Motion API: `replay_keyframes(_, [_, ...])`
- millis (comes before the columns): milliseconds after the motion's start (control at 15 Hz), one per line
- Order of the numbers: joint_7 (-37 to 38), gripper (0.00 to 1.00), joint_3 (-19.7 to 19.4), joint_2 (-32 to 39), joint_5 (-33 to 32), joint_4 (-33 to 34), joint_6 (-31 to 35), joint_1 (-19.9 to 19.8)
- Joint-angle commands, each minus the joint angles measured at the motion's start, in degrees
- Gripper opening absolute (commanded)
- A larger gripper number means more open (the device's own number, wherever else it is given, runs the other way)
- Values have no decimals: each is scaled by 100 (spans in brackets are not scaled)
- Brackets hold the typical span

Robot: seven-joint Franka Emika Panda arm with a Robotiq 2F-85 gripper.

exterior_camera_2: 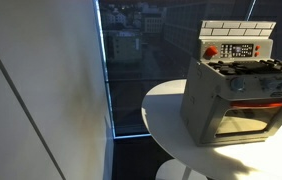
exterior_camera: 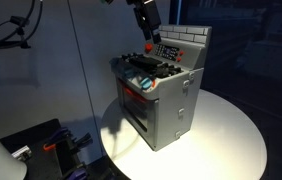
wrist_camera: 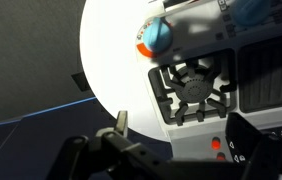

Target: Push the top right button on the toy stove

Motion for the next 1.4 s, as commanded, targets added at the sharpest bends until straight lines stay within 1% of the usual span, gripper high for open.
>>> replay_keyframes(0, [286,100,-15,471,35,515,-145,8])
replay_keyframes(267, [618,100,-17,935,-68,813,13,20])
replay_keyframes(600, [1124,100,-77,1510,-208,1065,422,46])
replay_keyframes(1067, [1332,100,-225,2112,-195,1429,820,233])
replay_keyframes(1333, [1377,100,-317,2348,-190,1669,828,375])
